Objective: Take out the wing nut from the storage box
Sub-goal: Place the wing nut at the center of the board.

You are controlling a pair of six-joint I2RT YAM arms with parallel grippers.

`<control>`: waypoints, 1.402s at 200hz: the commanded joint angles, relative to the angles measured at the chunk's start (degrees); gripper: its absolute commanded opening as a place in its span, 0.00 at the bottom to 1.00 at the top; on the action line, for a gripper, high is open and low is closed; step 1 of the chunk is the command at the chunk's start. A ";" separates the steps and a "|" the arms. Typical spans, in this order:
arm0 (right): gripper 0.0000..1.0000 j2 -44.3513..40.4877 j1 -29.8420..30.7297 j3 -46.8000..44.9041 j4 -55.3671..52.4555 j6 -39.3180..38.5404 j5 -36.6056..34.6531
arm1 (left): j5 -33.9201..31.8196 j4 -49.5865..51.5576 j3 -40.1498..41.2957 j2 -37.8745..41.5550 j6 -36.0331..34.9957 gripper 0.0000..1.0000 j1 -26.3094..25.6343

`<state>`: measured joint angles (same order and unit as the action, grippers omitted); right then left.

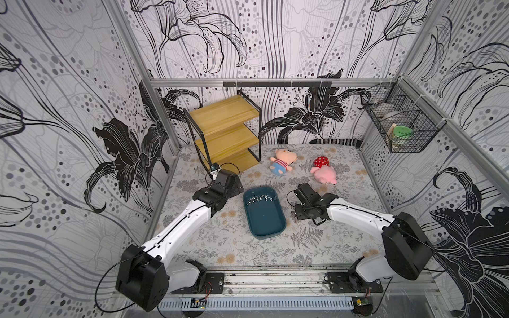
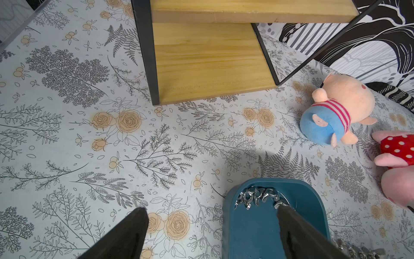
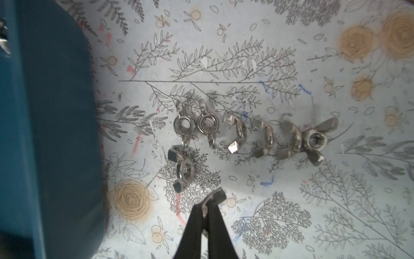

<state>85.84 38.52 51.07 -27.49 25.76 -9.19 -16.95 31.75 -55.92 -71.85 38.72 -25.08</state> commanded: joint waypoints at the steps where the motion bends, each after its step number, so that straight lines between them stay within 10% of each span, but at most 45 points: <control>1: 0.04 1.06 -0.28 -1.01 1.43 0.61 0.39 | -0.72 -0.55 -1.48 -0.06 -0.14 0.95 -0.23; 182: 0.04 8.11 -2.05 -0.88 6.46 -0.67 2.49 | -1.33 -0.13 -0.77 0.75 -0.05 0.95 -0.23; 280: 0.21 7.20 -2.05 0.58 4.52 -0.53 1.08 | -1.42 -0.03 -0.61 1.02 0.04 0.95 -0.23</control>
<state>93.49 36.71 50.35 -20.53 25.69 -7.27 -17.17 31.77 -55.92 -71.81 38.74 -25.08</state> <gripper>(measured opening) 0.201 0.948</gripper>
